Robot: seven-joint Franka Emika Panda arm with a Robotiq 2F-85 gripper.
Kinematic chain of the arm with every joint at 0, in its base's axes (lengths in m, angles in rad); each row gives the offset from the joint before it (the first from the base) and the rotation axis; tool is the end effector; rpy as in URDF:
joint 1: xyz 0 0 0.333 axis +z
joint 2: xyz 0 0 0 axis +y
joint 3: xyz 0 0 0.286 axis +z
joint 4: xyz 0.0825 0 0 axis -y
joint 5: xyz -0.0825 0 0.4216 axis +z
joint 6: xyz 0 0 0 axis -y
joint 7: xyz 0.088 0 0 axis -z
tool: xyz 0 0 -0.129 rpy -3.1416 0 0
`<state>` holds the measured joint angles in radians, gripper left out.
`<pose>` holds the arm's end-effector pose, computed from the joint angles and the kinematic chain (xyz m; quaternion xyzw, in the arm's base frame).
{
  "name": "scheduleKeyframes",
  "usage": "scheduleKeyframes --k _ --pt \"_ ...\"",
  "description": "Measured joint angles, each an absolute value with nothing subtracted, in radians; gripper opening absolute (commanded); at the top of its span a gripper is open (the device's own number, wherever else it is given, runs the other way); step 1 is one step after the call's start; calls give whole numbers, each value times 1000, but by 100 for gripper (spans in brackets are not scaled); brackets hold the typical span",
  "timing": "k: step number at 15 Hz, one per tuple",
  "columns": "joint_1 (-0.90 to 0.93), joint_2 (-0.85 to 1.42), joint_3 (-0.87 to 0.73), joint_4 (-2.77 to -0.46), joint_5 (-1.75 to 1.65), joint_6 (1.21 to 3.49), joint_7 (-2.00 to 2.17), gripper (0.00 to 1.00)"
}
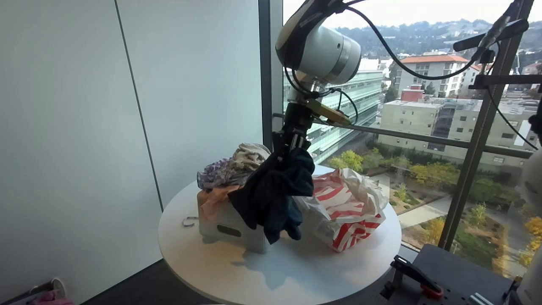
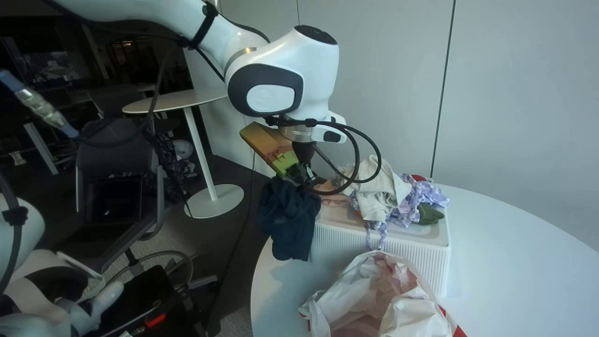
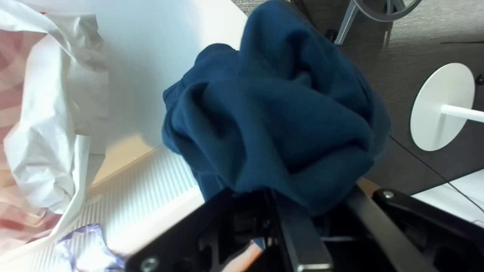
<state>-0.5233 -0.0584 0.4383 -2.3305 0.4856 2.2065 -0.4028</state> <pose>0.5240 -0.0221 0.2809 -0.9838 -0.0055 -0.0109 0.1789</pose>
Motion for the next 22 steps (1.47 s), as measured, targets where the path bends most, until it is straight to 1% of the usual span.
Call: scheduleKeyframes --k 2,4,7,10,12,18,22 --pt "-398 -172 285 -2363 481 2162 -313 5" --pt "-316 -285 165 -2403 439 2130 -205 5" --pt "-268 -424 62 -2455 321 2109 -28 5" --pt "-268 -502 26 -2485 193 2105 151 5" --pt "-276 -511 24 -2491 111 2106 269 5" --pt "-297 -464 25 -2495 -54 2120 503 5" --pt "-304 -412 24 -2490 -111 2214 579 5"
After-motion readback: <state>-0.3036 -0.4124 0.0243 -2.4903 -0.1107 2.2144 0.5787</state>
